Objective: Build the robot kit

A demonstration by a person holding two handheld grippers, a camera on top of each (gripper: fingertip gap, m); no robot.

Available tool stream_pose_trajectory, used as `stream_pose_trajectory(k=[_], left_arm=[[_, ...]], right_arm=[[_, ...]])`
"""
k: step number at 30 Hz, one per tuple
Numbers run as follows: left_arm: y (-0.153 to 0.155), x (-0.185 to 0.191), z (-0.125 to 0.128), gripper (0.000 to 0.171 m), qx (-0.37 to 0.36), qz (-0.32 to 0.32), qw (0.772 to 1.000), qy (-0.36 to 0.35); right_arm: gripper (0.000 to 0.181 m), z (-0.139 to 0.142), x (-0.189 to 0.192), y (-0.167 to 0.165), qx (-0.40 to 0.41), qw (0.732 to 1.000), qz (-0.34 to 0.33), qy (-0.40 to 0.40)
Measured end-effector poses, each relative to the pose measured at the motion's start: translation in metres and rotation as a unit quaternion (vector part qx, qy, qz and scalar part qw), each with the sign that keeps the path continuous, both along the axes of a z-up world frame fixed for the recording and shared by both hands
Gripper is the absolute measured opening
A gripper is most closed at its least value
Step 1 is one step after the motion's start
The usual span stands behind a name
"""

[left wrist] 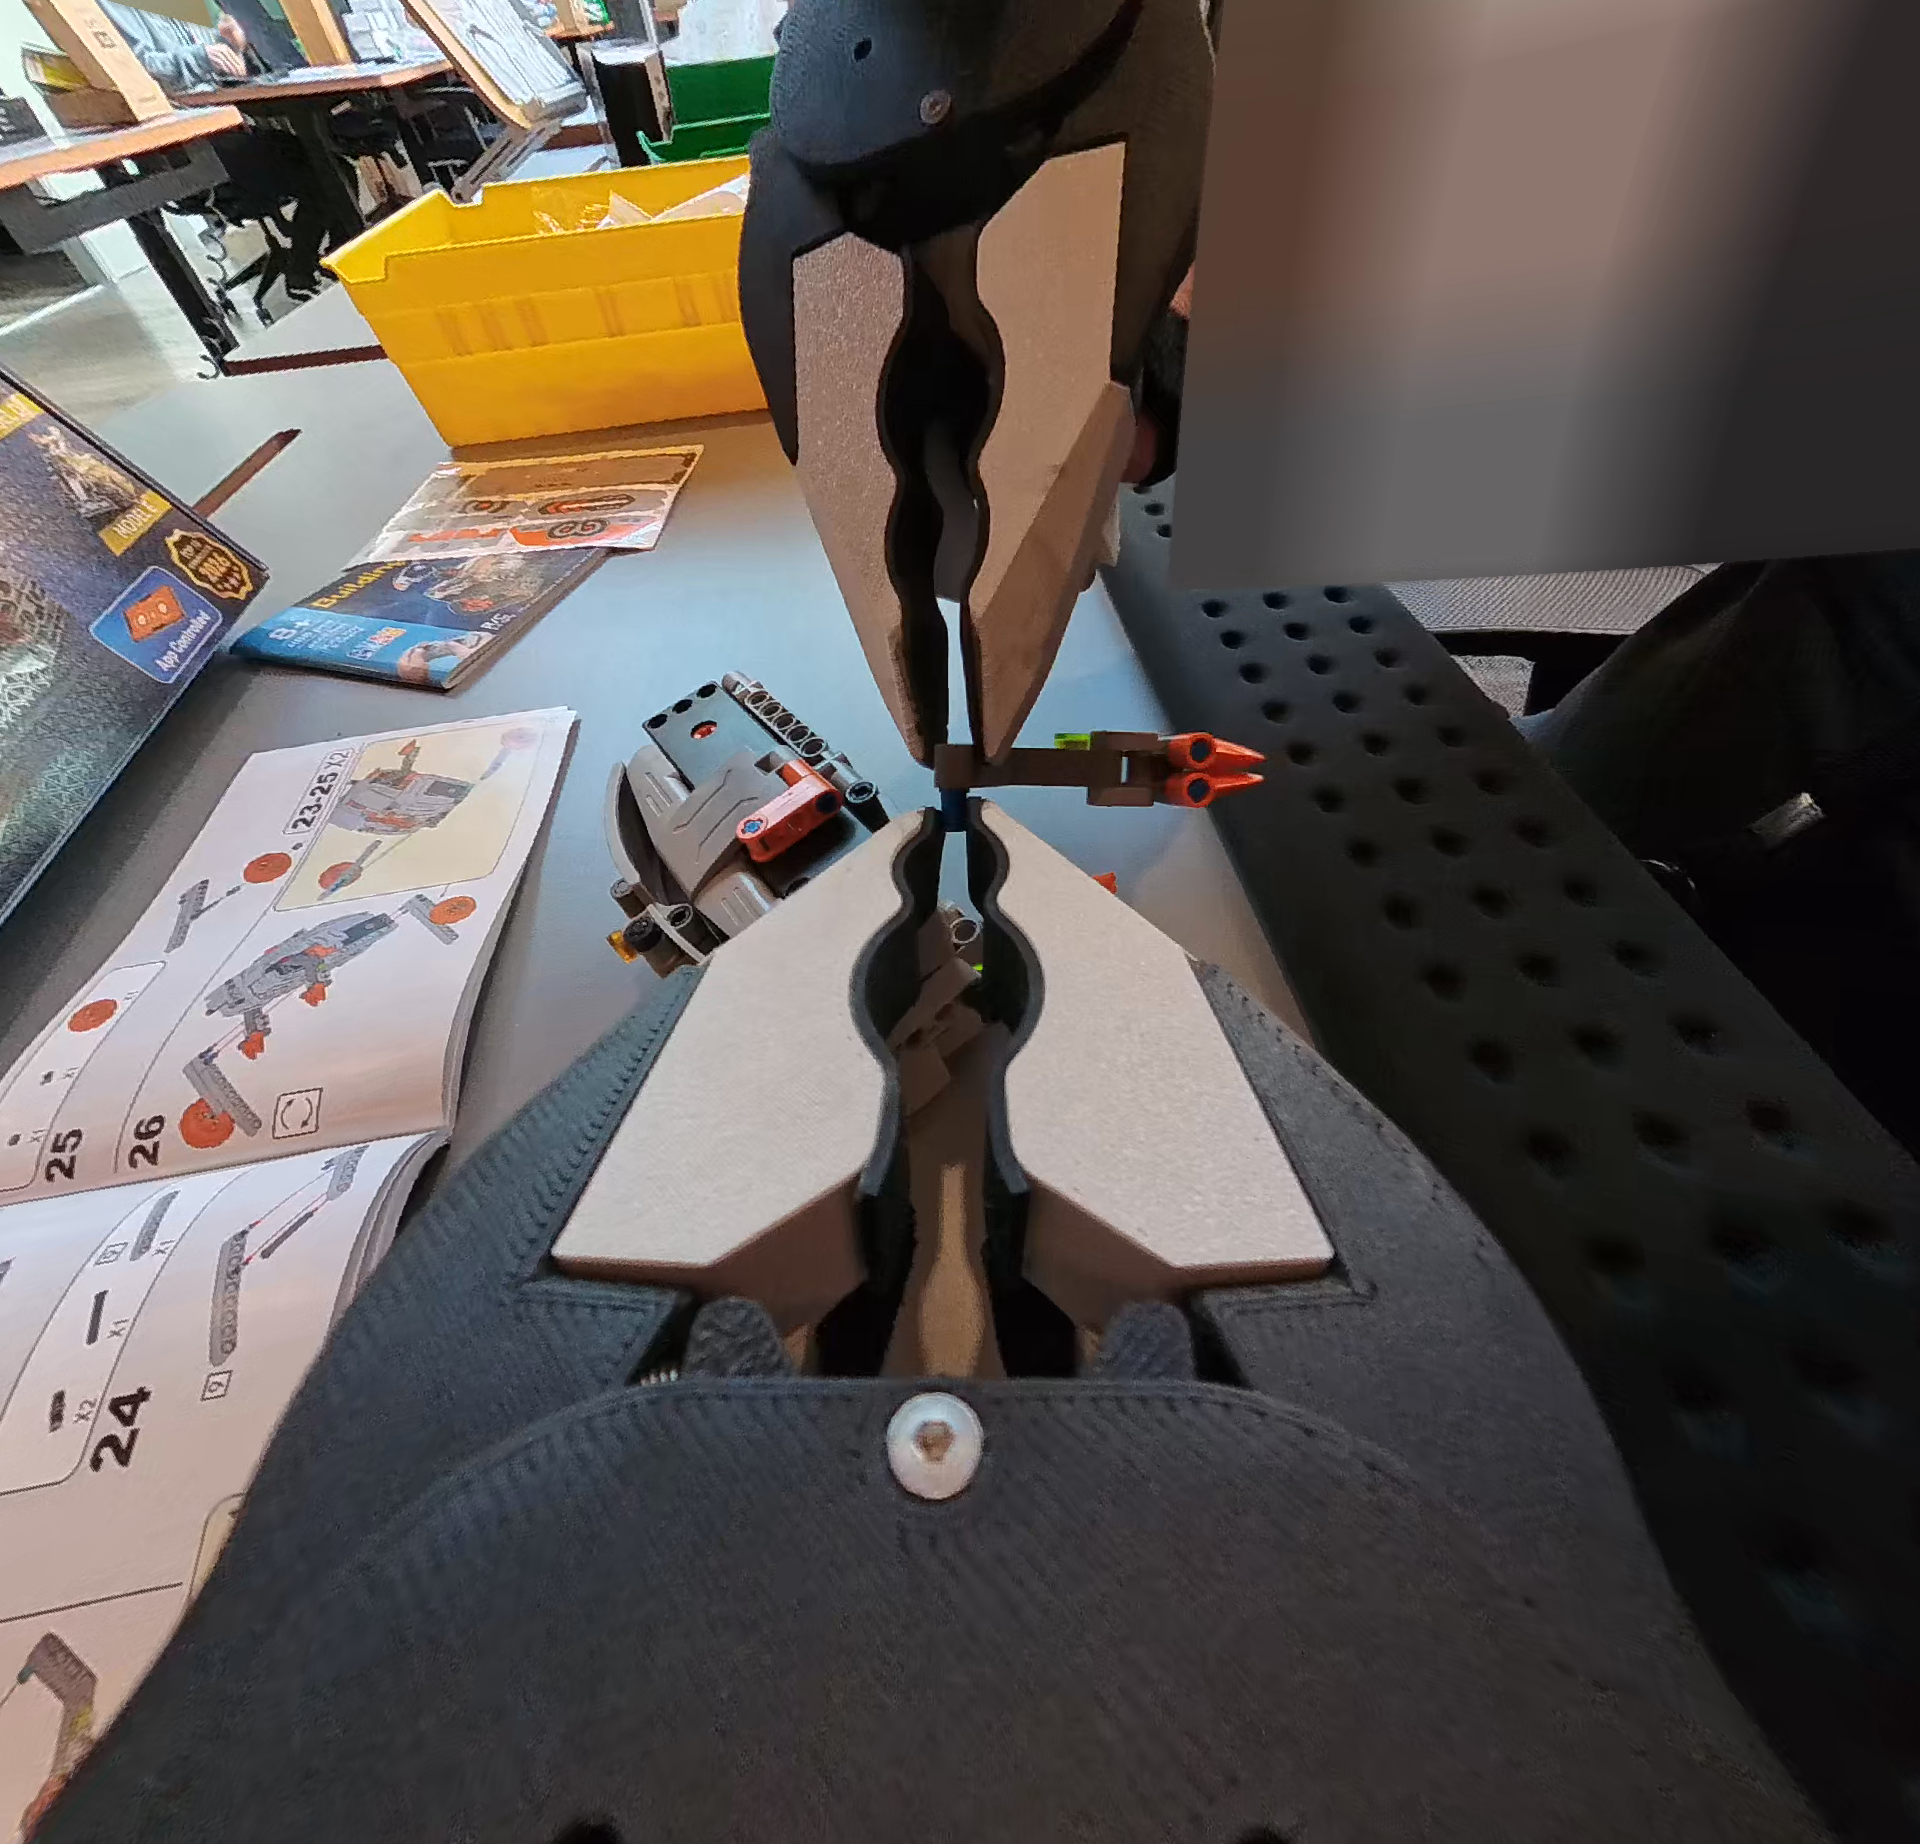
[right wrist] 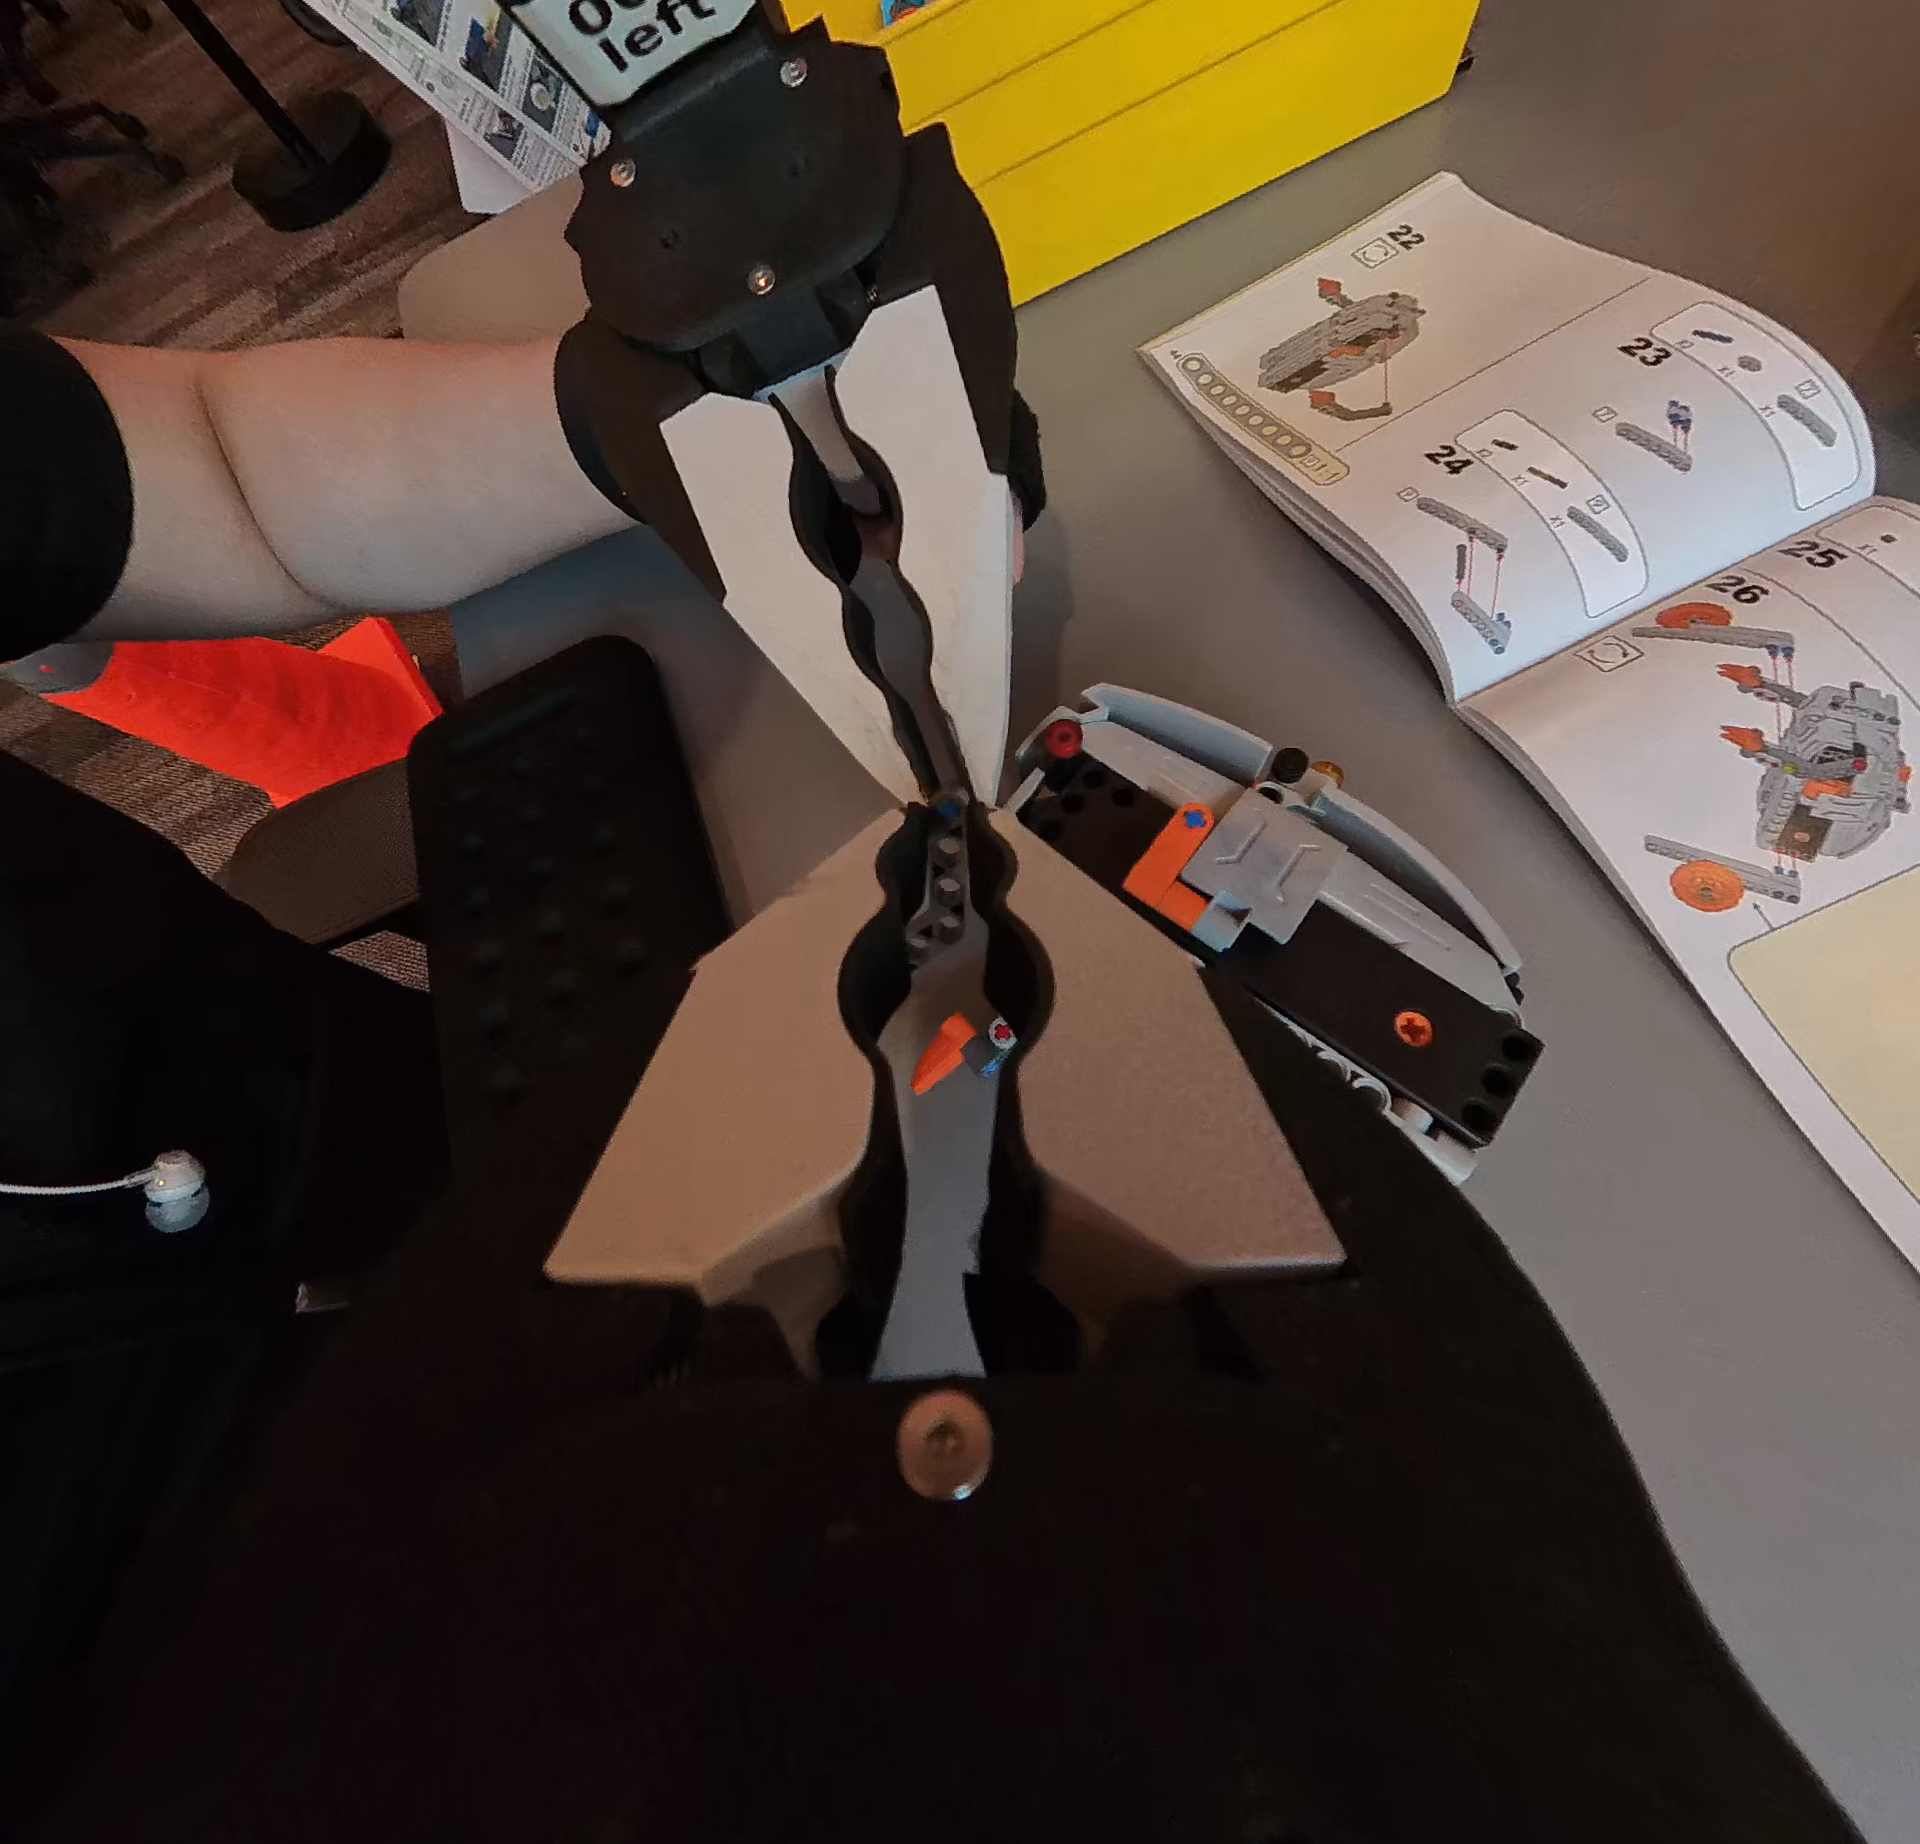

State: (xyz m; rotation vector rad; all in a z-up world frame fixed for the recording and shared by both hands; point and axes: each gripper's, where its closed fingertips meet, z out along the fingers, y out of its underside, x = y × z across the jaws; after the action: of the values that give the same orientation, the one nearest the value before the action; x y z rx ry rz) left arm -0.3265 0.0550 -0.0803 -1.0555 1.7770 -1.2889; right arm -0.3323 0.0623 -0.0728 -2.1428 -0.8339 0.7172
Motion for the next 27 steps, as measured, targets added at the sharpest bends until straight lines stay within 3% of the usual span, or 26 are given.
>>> stream_pose_trajectory(k=[6,13,17,19,22,27], left_arm=[[0.001,-0.002,0.005,0.004,0.000,0.001,1.000,-0.012],[0.020,-0.006,0.018,0.019,0.007,0.042,0.999,-0.031],[0.041,-0.006,0.027,0.058,-0.005,0.099,0.994,-0.048],[0.043,-0.003,0.022,0.077,-0.021,0.106,0.994,-0.031],[0.040,0.006,0.004,0.091,-0.027,0.113,0.993,0.008],[0.028,0.019,-0.020,0.091,-0.021,0.130,0.989,0.061]], right_arm=[[0.007,0.004,0.002,0.000,0.000,1.000,0.000,0.014],[0.006,0.008,0.009,0.003,0.017,1.000,-0.017,0.008],[0.006,0.016,0.018,0.008,0.020,0.999,-0.046,0.012],[0.006,0.023,0.023,0.012,0.025,0.997,-0.063,0.027],[0.006,0.028,0.028,0.013,0.027,0.996,-0.074,0.045],[0.006,0.027,0.034,0.009,0.023,0.995,-0.075,0.056]])
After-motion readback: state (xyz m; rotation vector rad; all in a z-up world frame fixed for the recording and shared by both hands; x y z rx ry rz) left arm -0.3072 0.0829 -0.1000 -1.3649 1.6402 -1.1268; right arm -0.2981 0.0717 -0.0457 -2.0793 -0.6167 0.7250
